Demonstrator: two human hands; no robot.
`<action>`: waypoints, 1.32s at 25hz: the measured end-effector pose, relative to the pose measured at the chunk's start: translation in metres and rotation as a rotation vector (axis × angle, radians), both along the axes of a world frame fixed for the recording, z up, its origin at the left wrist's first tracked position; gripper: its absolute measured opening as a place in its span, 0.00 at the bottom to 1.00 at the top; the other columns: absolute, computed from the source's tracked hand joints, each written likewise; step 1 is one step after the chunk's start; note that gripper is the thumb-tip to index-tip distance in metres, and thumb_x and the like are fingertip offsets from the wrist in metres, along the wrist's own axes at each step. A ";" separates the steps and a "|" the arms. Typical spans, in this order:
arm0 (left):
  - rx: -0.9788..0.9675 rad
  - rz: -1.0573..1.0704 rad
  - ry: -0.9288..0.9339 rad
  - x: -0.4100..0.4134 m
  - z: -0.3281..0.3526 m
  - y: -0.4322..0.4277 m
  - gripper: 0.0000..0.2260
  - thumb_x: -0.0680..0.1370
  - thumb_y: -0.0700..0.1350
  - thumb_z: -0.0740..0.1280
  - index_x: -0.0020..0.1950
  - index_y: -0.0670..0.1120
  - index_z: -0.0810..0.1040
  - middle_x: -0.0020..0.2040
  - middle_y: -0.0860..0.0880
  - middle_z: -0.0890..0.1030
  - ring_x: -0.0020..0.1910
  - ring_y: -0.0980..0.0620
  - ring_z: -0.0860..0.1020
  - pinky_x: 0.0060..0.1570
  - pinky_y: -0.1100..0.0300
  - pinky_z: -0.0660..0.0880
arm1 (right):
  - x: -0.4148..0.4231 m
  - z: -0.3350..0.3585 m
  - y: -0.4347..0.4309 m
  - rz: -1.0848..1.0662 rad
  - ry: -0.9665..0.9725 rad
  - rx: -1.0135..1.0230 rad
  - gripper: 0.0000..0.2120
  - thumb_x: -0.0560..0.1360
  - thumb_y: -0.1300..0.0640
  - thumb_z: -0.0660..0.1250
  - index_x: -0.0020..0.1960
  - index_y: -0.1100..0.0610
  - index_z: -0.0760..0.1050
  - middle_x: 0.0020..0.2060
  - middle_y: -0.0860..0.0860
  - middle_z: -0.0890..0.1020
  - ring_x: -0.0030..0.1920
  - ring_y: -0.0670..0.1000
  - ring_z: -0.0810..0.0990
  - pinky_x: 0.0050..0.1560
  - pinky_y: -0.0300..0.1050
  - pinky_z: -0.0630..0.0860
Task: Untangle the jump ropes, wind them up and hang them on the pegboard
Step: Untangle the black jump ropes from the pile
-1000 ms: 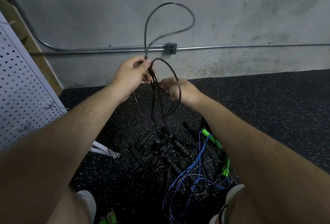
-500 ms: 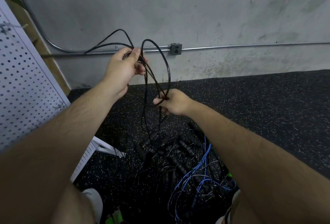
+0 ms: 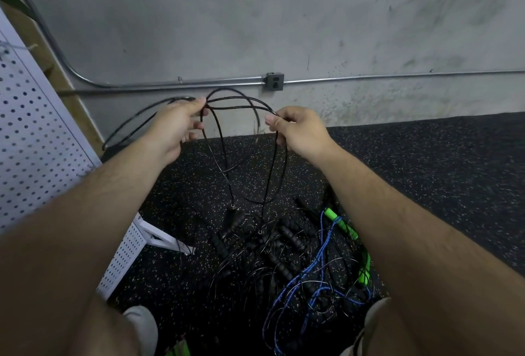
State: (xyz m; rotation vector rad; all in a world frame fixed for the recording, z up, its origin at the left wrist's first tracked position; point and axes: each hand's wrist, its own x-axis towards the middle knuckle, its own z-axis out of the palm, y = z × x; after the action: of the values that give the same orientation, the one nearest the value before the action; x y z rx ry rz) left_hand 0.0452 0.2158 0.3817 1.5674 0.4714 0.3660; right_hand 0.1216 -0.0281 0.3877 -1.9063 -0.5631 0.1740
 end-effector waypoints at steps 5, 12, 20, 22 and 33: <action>0.206 -0.201 0.454 -0.005 -0.005 -0.007 0.08 0.82 0.50 0.64 0.50 0.48 0.79 0.47 0.48 0.81 0.40 0.53 0.78 0.37 0.59 0.69 | 0.003 0.001 -0.002 -0.063 -0.044 0.014 0.09 0.80 0.49 0.69 0.46 0.54 0.80 0.40 0.49 0.85 0.31 0.42 0.77 0.35 0.38 0.74; 0.715 -0.343 0.777 -0.019 0.006 -0.032 0.12 0.81 0.43 0.60 0.55 0.41 0.82 0.49 0.47 0.87 0.49 0.48 0.85 0.56 0.52 0.79 | -0.002 0.008 -0.005 -0.024 0.011 -0.037 0.13 0.77 0.44 0.69 0.44 0.53 0.80 0.36 0.46 0.83 0.33 0.46 0.79 0.37 0.44 0.74; 0.470 -0.452 0.094 -0.006 -0.016 -0.064 0.14 0.82 0.59 0.63 0.54 0.52 0.82 0.48 0.52 0.86 0.55 0.51 0.83 0.70 0.44 0.70 | -0.010 0.011 -0.009 0.023 -0.179 -0.094 0.13 0.83 0.46 0.62 0.47 0.52 0.79 0.34 0.45 0.81 0.32 0.41 0.77 0.37 0.38 0.71; 0.357 -0.520 0.137 -0.011 -0.015 -0.064 0.27 0.80 0.68 0.56 0.48 0.47 0.82 0.35 0.50 0.81 0.44 0.49 0.85 0.65 0.45 0.72 | -0.007 0.012 -0.013 -0.052 -0.205 -0.067 0.13 0.83 0.46 0.61 0.49 0.53 0.79 0.40 0.45 0.82 0.38 0.44 0.78 0.41 0.41 0.73; 0.399 0.120 -0.136 -0.002 0.015 -0.040 0.27 0.74 0.67 0.70 0.30 0.53 0.60 0.27 0.54 0.59 0.26 0.55 0.58 0.29 0.60 0.57 | 0.012 0.003 -0.039 0.036 -0.206 -0.445 0.14 0.79 0.44 0.68 0.46 0.55 0.74 0.37 0.49 0.77 0.36 0.49 0.74 0.36 0.44 0.70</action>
State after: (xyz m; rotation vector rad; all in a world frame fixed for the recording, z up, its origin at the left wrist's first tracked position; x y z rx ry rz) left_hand 0.0432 0.1759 0.3966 1.8884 0.4032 0.6863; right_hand 0.1340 -0.0671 0.3904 -2.3644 -0.7437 0.1342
